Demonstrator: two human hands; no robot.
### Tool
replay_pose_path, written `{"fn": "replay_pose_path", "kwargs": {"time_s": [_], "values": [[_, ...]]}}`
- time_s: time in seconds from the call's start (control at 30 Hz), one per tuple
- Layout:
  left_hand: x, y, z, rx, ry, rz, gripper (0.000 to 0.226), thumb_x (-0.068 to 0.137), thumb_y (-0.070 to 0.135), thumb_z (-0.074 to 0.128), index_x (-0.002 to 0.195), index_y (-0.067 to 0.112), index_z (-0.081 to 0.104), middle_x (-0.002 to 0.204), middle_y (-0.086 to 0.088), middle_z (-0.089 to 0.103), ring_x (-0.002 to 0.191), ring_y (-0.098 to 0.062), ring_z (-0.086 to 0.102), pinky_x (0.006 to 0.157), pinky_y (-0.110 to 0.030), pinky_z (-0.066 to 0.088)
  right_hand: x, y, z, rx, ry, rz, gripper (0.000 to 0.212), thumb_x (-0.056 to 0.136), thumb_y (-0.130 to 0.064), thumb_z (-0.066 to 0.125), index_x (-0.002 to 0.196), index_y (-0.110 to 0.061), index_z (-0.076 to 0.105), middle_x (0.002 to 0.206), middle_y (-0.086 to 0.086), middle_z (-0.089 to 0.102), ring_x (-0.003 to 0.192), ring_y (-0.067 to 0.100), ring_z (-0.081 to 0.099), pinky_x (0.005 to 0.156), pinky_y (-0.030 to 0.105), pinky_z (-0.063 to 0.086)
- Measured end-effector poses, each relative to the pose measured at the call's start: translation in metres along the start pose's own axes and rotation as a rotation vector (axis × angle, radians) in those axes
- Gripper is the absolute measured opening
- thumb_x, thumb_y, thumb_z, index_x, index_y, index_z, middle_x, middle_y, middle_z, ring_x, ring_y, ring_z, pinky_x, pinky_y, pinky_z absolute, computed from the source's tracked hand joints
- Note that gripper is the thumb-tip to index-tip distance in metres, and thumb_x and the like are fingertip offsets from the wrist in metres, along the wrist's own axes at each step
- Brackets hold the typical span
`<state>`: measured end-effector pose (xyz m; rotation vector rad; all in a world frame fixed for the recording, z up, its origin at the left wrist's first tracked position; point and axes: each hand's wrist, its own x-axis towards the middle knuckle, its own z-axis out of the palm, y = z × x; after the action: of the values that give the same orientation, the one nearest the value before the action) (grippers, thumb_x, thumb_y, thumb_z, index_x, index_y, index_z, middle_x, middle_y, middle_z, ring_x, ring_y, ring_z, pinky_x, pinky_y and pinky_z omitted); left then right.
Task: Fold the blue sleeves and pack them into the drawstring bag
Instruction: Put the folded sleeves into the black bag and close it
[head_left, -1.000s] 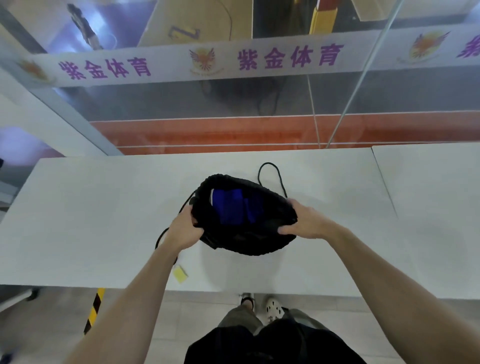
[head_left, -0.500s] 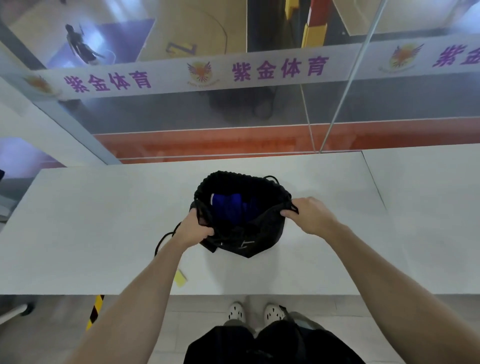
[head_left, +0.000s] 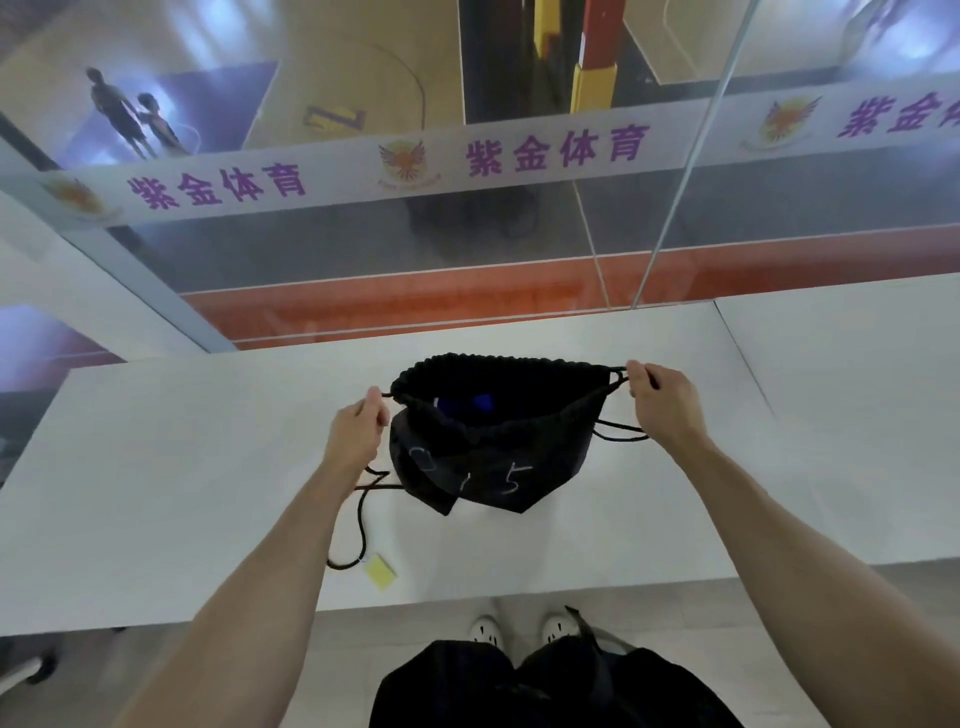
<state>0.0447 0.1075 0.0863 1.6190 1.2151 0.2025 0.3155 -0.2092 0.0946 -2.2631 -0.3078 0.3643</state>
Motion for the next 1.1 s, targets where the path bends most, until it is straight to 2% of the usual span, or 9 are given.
{"fn": "replay_pose_path", "kwargs": {"time_s": [0.17, 0.3, 0.37, 0.47, 0.6, 0.7, 0.77, 0.97, 1.1], "values": [[0.018, -0.017, -0.023, -0.147, 0.018, -0.008, 0.059, 0.115, 0.043, 0.042, 0.085, 0.007, 0.078, 0.083, -0.007, 0.076, 0.081, -0.025, 0.072, 0.082, -0.042, 0.060, 0.004, 0.026, -0.007, 0.098, -0.051, 0.202, 0.038, 0.104, -0.025, 0.042, 0.088, -0.016, 0.075, 0.062, 0.003, 0.064, 0.053, 0.027, 0.060, 0.061, 0.038, 0.051], [0.018, -0.021, -0.006, -0.072, -0.096, -0.086, 0.039, 0.091, 0.048, 0.061, 0.084, 0.018, 0.084, 0.132, 0.008, 0.078, 0.130, -0.016, 0.067, 0.122, -0.048, 0.044, 0.001, 0.029, 0.007, 0.048, -0.194, 0.280, 0.037, 0.093, -0.008, 0.035, 0.095, -0.010, 0.072, 0.078, 0.007, 0.068, 0.058, 0.029, 0.062, 0.064, 0.039, 0.055], [0.017, -0.018, 0.004, -0.012, -0.085, -0.061, 0.029, 0.087, 0.037, 0.069, 0.109, 0.023, 0.083, 0.145, 0.008, 0.070, 0.134, -0.022, 0.064, 0.123, -0.048, 0.044, -0.002, 0.028, 0.011, 0.004, -0.214, 0.289, 0.036, 0.090, -0.007, 0.037, 0.093, -0.014, 0.072, 0.086, 0.007, 0.068, 0.072, 0.031, 0.063, 0.070, 0.039, 0.053], [0.021, -0.013, 0.015, 0.072, -0.117, 0.064, 0.061, 0.090, 0.013, 0.075, 0.146, 0.024, 0.054, 0.159, 0.011, 0.055, 0.126, -0.018, 0.069, 0.109, -0.044, 0.056, -0.011, 0.023, 0.014, -0.078, -0.218, 0.260, 0.034, 0.100, -0.015, 0.040, 0.099, -0.013, 0.074, 0.095, 0.007, 0.069, 0.092, 0.032, 0.061, 0.078, 0.038, 0.046], [0.039, -0.006, 0.033, 0.440, -0.299, 0.118, 0.063, 0.091, 0.008, 0.077, 0.146, 0.026, 0.051, 0.135, 0.008, 0.066, 0.105, -0.023, 0.071, 0.090, -0.041, 0.059, -0.019, 0.022, 0.025, -0.117, -0.241, 0.193, 0.037, 0.108, -0.027, 0.042, 0.099, -0.004, 0.069, 0.097, 0.013, 0.072, 0.093, 0.034, 0.063, 0.074, 0.039, 0.044], [0.042, -0.007, 0.039, 0.823, -0.346, 0.189, 0.011, 0.101, 0.031, 0.068, 0.100, 0.022, 0.062, 0.100, -0.001, 0.074, 0.097, -0.029, 0.072, 0.084, -0.043, 0.060, -0.024, 0.023, 0.032, -0.147, -0.234, 0.141, 0.042, 0.112, -0.030, 0.040, 0.084, -0.005, 0.058, 0.088, 0.011, 0.068, 0.082, 0.031, 0.057, 0.068, 0.040, 0.042], [0.040, -0.005, 0.035, 0.907, -0.378, 0.173, 0.025, 0.102, 0.042, 0.065, 0.086, 0.022, 0.065, 0.085, -0.001, 0.074, 0.085, -0.027, 0.072, 0.073, -0.039, 0.058, -0.025, 0.022, 0.027, -0.262, -0.182, 0.056, 0.042, 0.113, -0.030, 0.037, 0.079, -0.009, 0.052, 0.084, 0.010, 0.065, 0.080, 0.033, 0.056, 0.068, 0.041, 0.039], [0.038, 0.015, -0.019, 0.194, -0.441, -0.003, 0.065, 0.094, 0.069, 0.075, 0.067, 0.014, 0.054, 0.062, 0.002, 0.031, 0.055, -0.017, 0.033, 0.067, -0.037, 0.037, -0.002, 0.019, -0.012, -0.392, 0.017, -0.063, 0.037, 0.112, -0.021, 0.038, 0.082, -0.006, 0.052, 0.077, 0.011, 0.057, 0.078, 0.039, 0.055, 0.070, 0.041, 0.037], [0.057, 0.026, -0.059, -0.140, -0.066, -0.036, 0.067, 0.082, 0.078, 0.075, 0.054, 0.030, 0.038, 0.062, 0.002, 0.031, 0.055, -0.020, 0.032, 0.077, -0.042, 0.033, 0.012, 0.029, -0.048, -0.304, 0.121, 0.048, 0.035, 0.106, -0.020, 0.037, 0.075, -0.010, 0.049, 0.074, 0.011, 0.058, 0.079, 0.039, 0.053, 0.070, 0.043, 0.042]]}}
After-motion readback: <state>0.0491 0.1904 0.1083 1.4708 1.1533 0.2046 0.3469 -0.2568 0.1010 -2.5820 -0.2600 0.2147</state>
